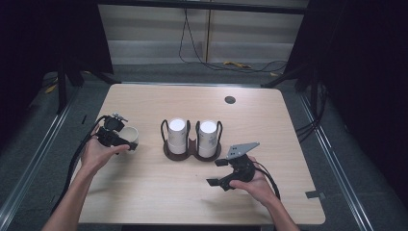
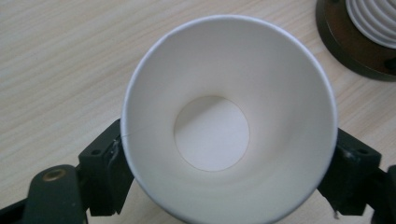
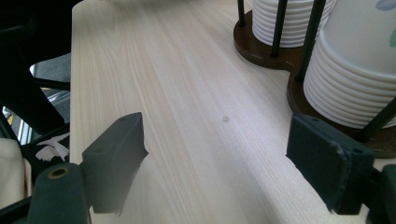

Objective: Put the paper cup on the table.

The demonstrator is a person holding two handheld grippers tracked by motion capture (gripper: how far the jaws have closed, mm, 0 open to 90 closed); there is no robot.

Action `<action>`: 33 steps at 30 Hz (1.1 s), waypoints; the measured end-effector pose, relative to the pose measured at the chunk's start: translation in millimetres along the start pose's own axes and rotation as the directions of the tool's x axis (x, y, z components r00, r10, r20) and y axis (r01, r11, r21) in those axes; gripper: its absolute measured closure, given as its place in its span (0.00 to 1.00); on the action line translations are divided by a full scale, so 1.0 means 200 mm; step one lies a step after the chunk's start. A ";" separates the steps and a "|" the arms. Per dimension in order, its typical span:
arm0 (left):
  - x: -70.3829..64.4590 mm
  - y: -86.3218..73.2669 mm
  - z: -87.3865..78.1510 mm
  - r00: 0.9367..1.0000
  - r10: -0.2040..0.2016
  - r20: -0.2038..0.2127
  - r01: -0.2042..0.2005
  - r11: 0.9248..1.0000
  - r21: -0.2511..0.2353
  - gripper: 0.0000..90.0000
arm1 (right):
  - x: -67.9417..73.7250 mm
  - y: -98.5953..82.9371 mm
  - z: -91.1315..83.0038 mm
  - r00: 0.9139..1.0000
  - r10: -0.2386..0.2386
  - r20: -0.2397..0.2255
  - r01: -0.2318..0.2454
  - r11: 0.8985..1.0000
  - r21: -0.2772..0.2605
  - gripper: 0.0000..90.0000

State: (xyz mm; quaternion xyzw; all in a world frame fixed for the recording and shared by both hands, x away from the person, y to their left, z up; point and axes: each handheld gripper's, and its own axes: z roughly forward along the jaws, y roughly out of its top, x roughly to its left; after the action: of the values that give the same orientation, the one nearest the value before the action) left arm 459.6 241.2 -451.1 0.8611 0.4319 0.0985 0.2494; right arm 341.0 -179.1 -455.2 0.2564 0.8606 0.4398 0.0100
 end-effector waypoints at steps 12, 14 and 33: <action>-0.02 -0.13 -0.09 1.000 0.000 0.028 0.004 0.991 -0.133 0.19 | 0.00 0.00 -0.01 1.000 0.004 0.011 -0.004 1.000 -0.003 0.21; -0.02 -0.16 -0.10 1.000 -0.009 0.016 0.011 0.989 -0.146 0.19 | 0.00 0.00 -0.01 1.000 0.000 0.012 0.000 1.000 -0.005 0.21; -0.10 -0.40 -0.16 0.990 0.003 0.141 0.038 0.957 -0.287 0.22 | 0.00 -0.01 -0.04 0.998 0.023 0.064 -0.022 0.999 -0.031 0.22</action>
State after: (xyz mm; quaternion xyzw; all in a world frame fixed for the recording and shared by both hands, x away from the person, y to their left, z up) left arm 379.0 275.9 -464.9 0.8163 0.4020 0.0978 0.4031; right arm 339.1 -185.8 -451.9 0.2800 0.8502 0.4444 0.0369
